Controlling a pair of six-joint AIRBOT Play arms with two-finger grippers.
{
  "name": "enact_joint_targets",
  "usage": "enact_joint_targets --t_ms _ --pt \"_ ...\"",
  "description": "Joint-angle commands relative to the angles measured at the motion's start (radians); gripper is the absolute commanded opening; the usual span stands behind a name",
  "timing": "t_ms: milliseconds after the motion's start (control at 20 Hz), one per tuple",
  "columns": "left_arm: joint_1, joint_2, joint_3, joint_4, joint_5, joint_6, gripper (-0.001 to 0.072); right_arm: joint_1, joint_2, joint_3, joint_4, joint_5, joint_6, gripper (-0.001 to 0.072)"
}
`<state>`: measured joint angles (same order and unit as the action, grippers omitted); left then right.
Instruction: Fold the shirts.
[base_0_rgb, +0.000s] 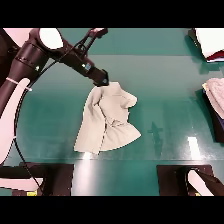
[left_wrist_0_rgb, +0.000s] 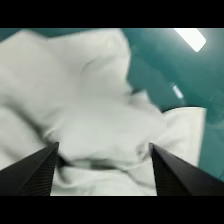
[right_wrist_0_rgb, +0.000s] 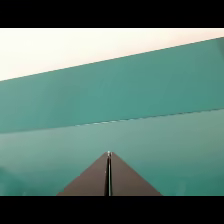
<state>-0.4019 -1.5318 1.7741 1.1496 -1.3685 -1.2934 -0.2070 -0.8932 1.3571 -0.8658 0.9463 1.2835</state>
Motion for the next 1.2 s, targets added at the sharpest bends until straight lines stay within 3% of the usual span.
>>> enact_joint_targets --t_ms 0,150,450,600,850,1150 --pt "0.101 -0.008 -0.003 0.087 -0.14 -0.1 0.0638 0.0 -0.02 0.007 0.0 0.037 0.0 0.002" --pt "0.208 0.112 -0.157 0.085 -0.182 -0.122 0.0638 0.0 -0.056 0.007 0.001 0.091 0.0 0.002" --pt "0.229 0.477 -0.868 0.002 -0.021 -0.112 0.0638 0.001 -0.124 0.007 0.003 0.14 0.0 0.002" --pt "0.229 0.554 -1.122 -0.022 0.061 -0.112 0.0638 0.033 -0.139 0.007 0.002 0.137 0.0 0.002" --pt "0.229 0.554 -1.288 -0.181 0.161 -0.059 0.0638 0.101 -0.146 0.007 0.0 0.109 -0.001 0.002" --pt "0.229 0.554 -1.34 -0.249 0.203 -0.034 0.0631 0.107 -0.146 0.007 0.0 0.106 -0.001 0.002"
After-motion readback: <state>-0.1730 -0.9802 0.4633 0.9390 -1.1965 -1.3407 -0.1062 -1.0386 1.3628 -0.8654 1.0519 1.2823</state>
